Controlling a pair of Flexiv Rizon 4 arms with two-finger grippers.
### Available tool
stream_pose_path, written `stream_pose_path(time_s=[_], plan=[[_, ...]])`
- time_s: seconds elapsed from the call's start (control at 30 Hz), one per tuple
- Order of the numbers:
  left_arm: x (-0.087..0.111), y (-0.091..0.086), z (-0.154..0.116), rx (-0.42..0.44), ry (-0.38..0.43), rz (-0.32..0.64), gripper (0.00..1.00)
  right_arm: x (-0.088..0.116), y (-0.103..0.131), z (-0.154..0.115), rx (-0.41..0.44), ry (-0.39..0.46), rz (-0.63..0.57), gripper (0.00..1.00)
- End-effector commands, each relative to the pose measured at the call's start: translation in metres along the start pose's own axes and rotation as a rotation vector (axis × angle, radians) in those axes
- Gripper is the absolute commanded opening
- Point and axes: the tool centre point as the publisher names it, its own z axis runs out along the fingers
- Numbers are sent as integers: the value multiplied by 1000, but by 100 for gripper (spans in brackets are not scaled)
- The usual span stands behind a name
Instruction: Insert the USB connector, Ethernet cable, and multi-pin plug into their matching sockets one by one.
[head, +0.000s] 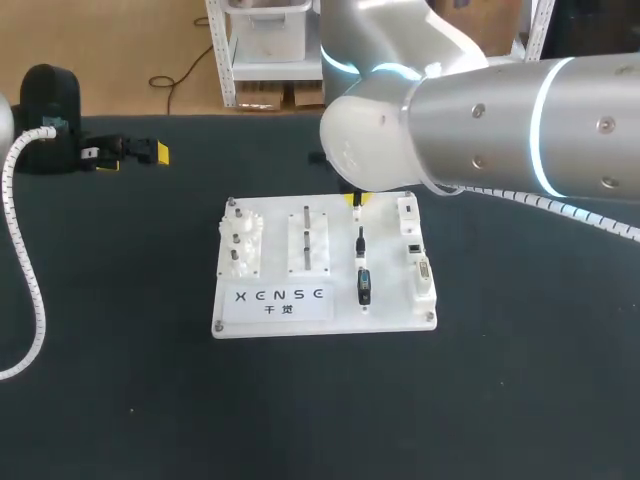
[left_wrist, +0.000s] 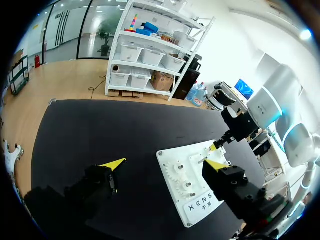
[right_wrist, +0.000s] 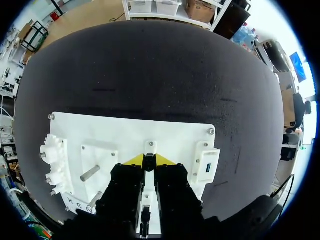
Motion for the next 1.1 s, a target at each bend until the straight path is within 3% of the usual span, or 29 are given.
stream_pose_path(time_s=[0.03,0.4,1.1], plan=[[0,0,0,0,0,0,100,3,2,-11,11,-19,3,0],[0,0,0,0,0,0,100,15,-10,-25,16,-38,12,0],[0,0,0,0,0,0,100,31,-63,-24,6,-19,62,0]])
